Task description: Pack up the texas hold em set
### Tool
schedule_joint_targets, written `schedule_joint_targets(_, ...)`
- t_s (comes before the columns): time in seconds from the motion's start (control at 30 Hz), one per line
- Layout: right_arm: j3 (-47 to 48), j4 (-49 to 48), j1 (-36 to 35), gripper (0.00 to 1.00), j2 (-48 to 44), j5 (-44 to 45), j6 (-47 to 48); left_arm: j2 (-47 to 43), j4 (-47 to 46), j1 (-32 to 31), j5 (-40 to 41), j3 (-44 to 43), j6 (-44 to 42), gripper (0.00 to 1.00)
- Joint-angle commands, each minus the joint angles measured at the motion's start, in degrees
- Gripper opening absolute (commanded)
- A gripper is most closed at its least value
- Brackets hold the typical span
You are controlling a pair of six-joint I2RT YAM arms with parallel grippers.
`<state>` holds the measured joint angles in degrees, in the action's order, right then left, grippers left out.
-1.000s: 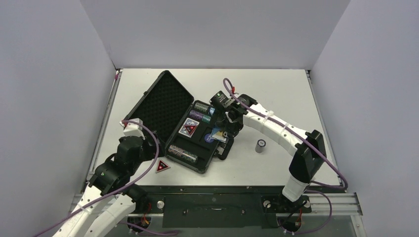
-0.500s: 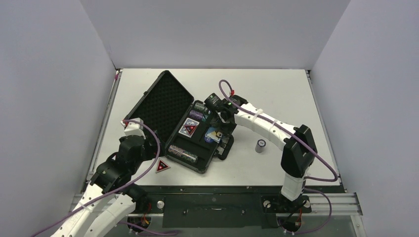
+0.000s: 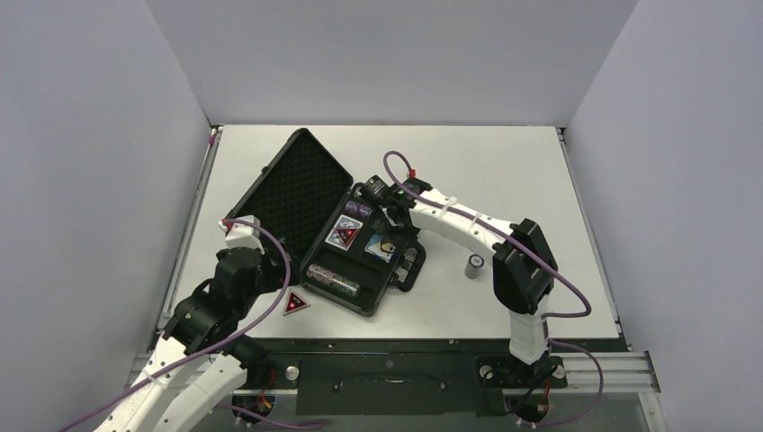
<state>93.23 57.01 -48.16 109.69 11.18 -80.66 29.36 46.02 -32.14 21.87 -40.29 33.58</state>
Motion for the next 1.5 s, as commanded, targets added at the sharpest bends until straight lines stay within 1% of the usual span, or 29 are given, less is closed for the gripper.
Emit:
schedule_joint_targets(0.0, 3.5, -1.9, -0.7, 0.00, 0.2, 2.6, -0.7, -0.4, -2.6, 0.4, 0.1, -0.6, -0.4, 0.96)
schedule_joint_targets(0.23, 4.3, -1.8, -0.7, 0.00, 1.7, 4.1, 0.6, -0.1, -2.6, 0.4, -0.2, -0.6, -0.4, 0.96)
schedule_joint_targets(0.77, 3.3, -3.0, -0.8, 0.00, 4.3, 4.2, 3.0, 0.0, -2.4, 0.4, -0.7, -0.6, -0.3, 0.96)
schedule_joint_targets(1.13, 0.6, -1.8, -1.1, 0.00, 4.0, 3.3, 1.7, 0.1, -2.3, 0.5, -0.9, -0.7, -0.2, 0.96)
schedule_joint_targets(1.47, 1.0, 0.8, -2.4, 0.00, 5.0, 2.2, 1.5, 0.3, -2.0, 0.5, -0.9, -0.8, 0.3, 0.96)
